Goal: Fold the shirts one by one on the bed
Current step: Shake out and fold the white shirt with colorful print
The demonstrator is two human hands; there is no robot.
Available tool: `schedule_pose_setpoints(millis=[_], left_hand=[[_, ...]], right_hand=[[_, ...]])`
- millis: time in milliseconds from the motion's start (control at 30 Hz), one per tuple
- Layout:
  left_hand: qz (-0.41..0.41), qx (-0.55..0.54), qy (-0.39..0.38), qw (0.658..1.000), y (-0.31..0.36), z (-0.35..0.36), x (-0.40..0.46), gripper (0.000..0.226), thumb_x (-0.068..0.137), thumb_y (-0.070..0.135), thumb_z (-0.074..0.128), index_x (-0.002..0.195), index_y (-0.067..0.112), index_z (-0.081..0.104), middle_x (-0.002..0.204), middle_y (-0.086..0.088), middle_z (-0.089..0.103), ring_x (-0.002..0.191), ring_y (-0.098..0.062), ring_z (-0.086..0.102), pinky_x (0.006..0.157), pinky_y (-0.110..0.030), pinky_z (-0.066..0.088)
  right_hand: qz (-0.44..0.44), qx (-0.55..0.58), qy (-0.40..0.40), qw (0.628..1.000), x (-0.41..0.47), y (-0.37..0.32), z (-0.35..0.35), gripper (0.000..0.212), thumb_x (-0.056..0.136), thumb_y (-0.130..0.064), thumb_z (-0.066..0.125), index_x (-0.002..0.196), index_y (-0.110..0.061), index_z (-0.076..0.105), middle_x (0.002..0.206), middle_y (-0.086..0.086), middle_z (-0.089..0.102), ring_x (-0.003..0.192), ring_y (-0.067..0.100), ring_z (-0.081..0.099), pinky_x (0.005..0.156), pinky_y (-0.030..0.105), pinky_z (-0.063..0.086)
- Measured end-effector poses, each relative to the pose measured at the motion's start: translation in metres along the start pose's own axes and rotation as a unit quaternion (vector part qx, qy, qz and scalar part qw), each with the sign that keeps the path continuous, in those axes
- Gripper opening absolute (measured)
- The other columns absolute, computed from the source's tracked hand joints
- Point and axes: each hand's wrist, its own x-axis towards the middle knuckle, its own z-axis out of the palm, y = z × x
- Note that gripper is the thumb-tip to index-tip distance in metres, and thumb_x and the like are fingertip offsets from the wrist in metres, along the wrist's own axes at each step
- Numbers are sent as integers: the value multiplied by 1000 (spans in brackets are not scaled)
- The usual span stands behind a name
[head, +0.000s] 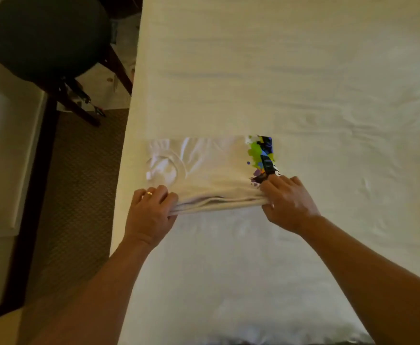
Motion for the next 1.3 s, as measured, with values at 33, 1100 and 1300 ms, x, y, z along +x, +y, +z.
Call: schedule_pose_setpoints(millis=[33, 1100, 1300], left_hand=[[4, 0, -24, 1000, 4, 7, -18, 13, 79, 18, 61, 90, 15, 65, 82, -8, 55, 67, -33, 56, 72, -41, 39], [-204, -48, -244, 947, 11, 79, 41, 80, 90, 73, 28, 160, 37, 18, 170, -5, 8, 155, -32, 9, 121, -51, 12], [-124, -57, -206, 969, 42, 75, 1, 77, 92, 72, 33, 160, 37, 22, 171, 2, 6, 156, -28, 9, 116, -53, 22]], right_hand=[[-5, 1, -21, 1000, -18, -4, 9, 17, 73, -21, 46, 86, -15, 56, 83, 5, 55, 69, 34, 57, 62, 37, 39], [136, -38, -194, 971, 4, -17, 98, 72, 96, -68, 19, 159, -35, 20, 170, 2, 3, 155, 28, 8, 117, 55, 18], [122, -8, -143, 982, -21, -50, 91, 71, 97, -62, 31, 154, -21, 36, 167, 11, 19, 151, 33, 22, 113, 53, 25]])
